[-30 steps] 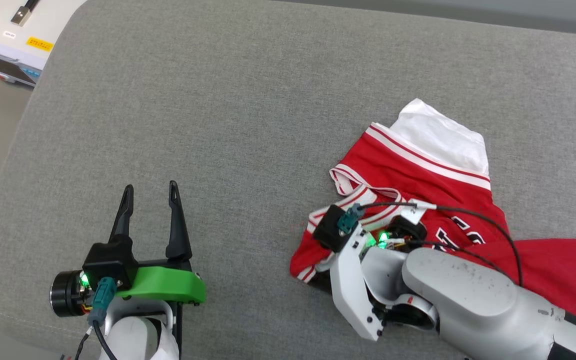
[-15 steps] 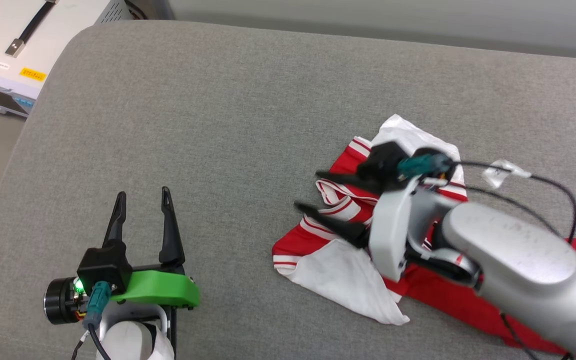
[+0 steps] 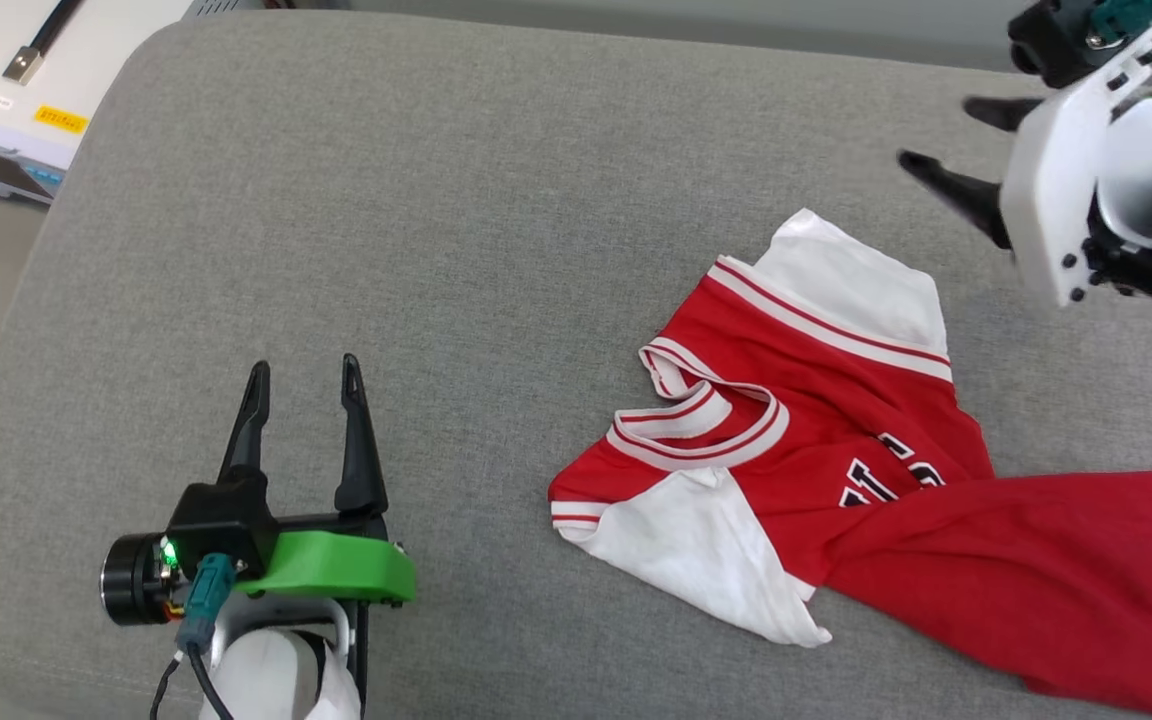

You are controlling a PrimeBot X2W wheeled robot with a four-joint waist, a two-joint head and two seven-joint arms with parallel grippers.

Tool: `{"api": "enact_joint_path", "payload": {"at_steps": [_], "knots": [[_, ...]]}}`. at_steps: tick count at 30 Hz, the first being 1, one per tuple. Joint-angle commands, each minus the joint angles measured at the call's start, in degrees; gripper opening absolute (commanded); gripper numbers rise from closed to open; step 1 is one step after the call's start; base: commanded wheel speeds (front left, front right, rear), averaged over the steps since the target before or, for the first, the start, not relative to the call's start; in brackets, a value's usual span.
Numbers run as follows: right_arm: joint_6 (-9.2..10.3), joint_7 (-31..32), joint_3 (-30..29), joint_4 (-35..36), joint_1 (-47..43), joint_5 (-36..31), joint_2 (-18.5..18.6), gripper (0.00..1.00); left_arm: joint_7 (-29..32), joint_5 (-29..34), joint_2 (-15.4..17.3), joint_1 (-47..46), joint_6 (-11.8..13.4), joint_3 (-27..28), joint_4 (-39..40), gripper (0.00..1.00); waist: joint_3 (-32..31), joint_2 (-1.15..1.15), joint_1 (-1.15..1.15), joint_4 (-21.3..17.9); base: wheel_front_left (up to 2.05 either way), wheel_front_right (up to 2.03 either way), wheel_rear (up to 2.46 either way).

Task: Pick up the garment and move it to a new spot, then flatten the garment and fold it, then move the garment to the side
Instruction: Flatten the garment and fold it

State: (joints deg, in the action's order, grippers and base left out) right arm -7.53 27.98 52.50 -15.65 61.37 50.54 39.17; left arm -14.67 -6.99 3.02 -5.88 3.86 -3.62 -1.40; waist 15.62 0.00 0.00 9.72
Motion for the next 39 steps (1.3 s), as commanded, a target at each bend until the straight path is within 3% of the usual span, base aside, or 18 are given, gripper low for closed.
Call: {"api": "enact_joint_path", "payload": {"at_steps": [1, 8, 17, 22, 23, 24, 31, 39], "knots": [[0.04, 4.4, 1.1, -1.3, 1.1, 1.6, 1.3, 1.00, -0.3, -0.4, -0.1, -1.3, 0.3, -0.4, 0.4, 1.00, 1.7, 0.00, 0.00, 1.5, 0.00, 0.00, 0.00], [0.04, 14.6, 3.7, -6.7, 3.3, 3.9, 2.3, 1.00, -0.3, -1.6, -0.1, -3.0, 1.1, -2.2, 0.6, 1.00, 5.2, 0.00, 0.00, 3.3, 0.00, 0.00, 0.00], [0.04, 15.2, 9.6, -16.2, -0.2, 2.0, -2.2, 1.00, -0.3, -2.9, -0.1, -5.0, 2.0, -4.0, 0.3, 1.00, 8.6, 0.00, 0.00, 4.6, 0.00, 0.00, 0.00], [0.04, 13.9, 12.5, -16.9, -2.9, 3.8, -3.5, 1.00, -0.3, -2.9, -0.1, -5.3, 2.0, -4.0, -0.4, 1.00, 8.0, 0.00, 0.00, 4.5, 0.00, 0.00, 0.00], [0.04, 12.3, 12.6, -16.6, -2.8, 3.8, -3.5, 0.22, -0.3, -2.8, -0.1, -5.2, 2.0, -3.9, -0.5, 1.00, 7.6, 0.00, 0.00, 4.3, 0.00, 0.00, 0.00], [0.04, 10.7, 12.8, -16.1, -2.5, 4.0, -3.6, 0.00, -0.3, -2.7, -0.1, -5.1, 1.9, -3.8, -0.7, 1.00, 7.1, 0.00, 0.00, 4.0, 0.00, 0.00, 0.00], [0.04, -3.1, 11.7, -11.7, 0.8, 4.7, -1.5, 0.00, -0.3, -1.3, -0.1, -3.5, 1.2, -1.9, -1.4, 1.00, 2.1, 0.00, 0.00, 1.3, 0.00, 0.00, 0.00], [0.04, -14.6, 6.9, -3.3, -2.7, 8.9, 7.4, 0.00, -0.3, 0.2, -0.1, 0.2, 0.4, 0.2, -1.1, 1.00, -3.5, 0.00, 0.00, -2.7, 0.00, 0.00, 0.00]]}}
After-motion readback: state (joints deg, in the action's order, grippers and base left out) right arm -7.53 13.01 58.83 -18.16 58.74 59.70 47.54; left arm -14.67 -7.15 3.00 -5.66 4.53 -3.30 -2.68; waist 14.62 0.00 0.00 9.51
